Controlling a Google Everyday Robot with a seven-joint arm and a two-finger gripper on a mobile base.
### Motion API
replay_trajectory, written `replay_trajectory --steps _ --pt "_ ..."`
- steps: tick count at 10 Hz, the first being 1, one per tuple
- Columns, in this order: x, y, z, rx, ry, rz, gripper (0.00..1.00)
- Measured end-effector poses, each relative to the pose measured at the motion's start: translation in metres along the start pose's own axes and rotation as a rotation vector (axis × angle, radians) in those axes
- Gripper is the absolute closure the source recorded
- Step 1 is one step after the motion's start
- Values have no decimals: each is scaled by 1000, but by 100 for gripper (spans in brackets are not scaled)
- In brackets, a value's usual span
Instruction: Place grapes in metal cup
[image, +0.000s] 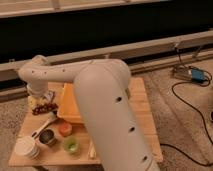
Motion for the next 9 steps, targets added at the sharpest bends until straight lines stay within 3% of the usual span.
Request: replay_trajectory --steps 1,4,7,9 --pt "-6 4 11 31 8 -56 31" --pt "-10 -11 25 132 10 -81 31" --pt "-17 -20 41 164 24 -97 31" --pt "-17 -29 53 157 40 -96 31"
